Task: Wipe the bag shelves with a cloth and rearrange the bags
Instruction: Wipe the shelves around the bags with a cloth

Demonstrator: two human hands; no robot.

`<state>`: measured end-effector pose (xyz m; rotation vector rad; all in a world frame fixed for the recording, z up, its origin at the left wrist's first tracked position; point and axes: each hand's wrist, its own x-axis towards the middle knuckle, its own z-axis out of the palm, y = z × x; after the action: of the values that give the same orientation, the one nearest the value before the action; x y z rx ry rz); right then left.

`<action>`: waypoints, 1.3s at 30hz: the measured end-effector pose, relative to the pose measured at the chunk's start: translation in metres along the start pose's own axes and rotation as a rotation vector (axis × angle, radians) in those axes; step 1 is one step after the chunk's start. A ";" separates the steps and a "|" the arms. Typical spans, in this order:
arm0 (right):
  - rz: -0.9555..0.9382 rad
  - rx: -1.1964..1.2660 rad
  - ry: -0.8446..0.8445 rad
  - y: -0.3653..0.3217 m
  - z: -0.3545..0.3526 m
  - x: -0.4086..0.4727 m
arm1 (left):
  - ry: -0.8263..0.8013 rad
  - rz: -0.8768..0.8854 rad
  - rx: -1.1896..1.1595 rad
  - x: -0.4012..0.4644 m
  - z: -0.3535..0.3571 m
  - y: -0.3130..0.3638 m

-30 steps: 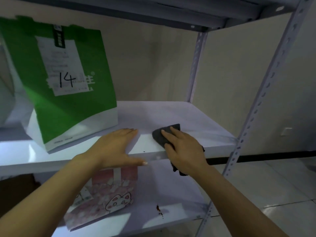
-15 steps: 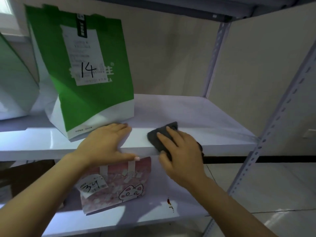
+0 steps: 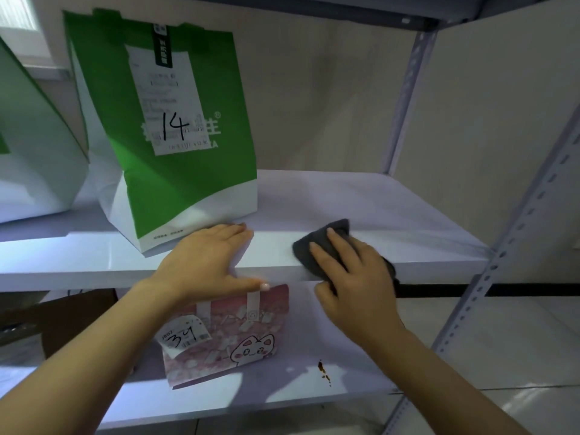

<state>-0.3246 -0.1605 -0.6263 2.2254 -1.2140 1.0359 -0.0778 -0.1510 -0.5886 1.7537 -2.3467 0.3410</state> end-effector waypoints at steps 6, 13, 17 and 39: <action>-0.075 0.044 -0.049 -0.014 0.008 0.006 | 0.022 0.001 -0.015 -0.002 -0.003 0.005; -0.077 -0.005 -0.060 0.024 -0.019 -0.003 | 0.060 0.008 0.107 -0.009 -0.004 0.007; -0.073 0.033 0.060 0.038 -0.033 -0.021 | 0.101 0.067 0.099 -0.019 0.000 0.017; 0.406 0.165 -0.565 0.079 0.083 -0.189 | -0.475 0.209 0.036 -0.091 0.214 0.077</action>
<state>-0.4224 -0.1539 -0.8248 2.5604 -1.9433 0.6642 -0.1294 -0.1097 -0.8245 1.7618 -2.8768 -0.0137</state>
